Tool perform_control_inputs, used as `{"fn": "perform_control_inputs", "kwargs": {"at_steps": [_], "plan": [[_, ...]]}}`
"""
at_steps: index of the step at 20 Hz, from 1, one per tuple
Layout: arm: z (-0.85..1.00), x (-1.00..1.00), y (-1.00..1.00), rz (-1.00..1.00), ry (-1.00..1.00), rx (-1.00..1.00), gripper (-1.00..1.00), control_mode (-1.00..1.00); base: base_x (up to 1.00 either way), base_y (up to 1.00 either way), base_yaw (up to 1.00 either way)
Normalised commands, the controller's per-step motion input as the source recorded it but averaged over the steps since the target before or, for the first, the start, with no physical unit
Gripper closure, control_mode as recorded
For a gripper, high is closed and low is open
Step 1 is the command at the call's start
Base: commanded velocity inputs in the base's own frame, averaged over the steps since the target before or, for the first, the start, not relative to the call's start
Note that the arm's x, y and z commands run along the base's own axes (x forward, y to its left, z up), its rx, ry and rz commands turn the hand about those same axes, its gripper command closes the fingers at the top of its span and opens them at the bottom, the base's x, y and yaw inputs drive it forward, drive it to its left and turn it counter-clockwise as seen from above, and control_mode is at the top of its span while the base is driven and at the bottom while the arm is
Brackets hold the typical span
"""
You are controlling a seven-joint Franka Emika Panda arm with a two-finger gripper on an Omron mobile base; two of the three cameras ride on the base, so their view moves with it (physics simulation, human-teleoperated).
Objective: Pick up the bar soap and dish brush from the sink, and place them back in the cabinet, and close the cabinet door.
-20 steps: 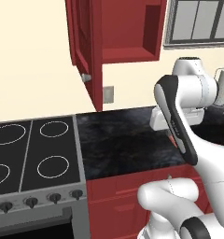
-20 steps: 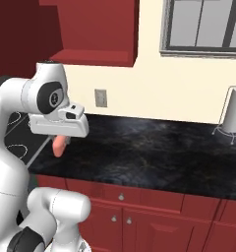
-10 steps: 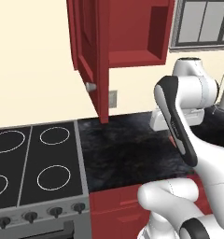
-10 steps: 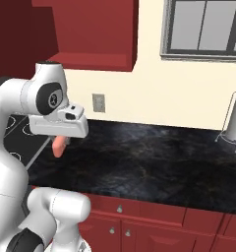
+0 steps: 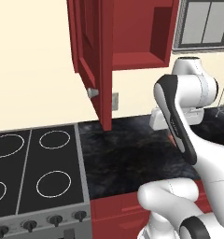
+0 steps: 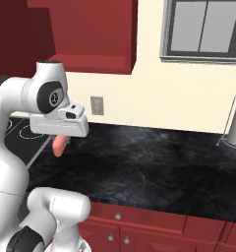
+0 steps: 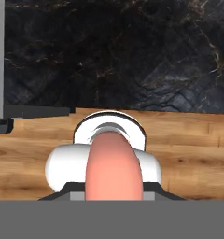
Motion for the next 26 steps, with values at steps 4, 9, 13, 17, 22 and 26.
{"fn": "perform_control_inputs", "kwargs": {"at_steps": [4,9,13,17,22,26], "plan": [[0.00,0.00,0.00,0.00,0.00,0.00,1.00,1.00,0.01,0.00,0.00],[0.00,0.00,0.00,0.00,0.00,0.00,1.00,1.00,0.15,0.00,0.00],[0.00,0.00,0.00,0.00,0.00,0.00,1.00,1.00,0.16,0.00,0.00],[0.00,0.00,0.00,0.00,0.00,0.00,1.00,1.00,0.22,-0.02,0.00],[0.00,0.00,0.00,0.00,0.00,0.00,1.00,1.00,0.35,0.00,0.00],[0.00,0.00,0.00,0.00,0.00,0.00,1.00,1.00,0.35,0.00,0.00]]}}
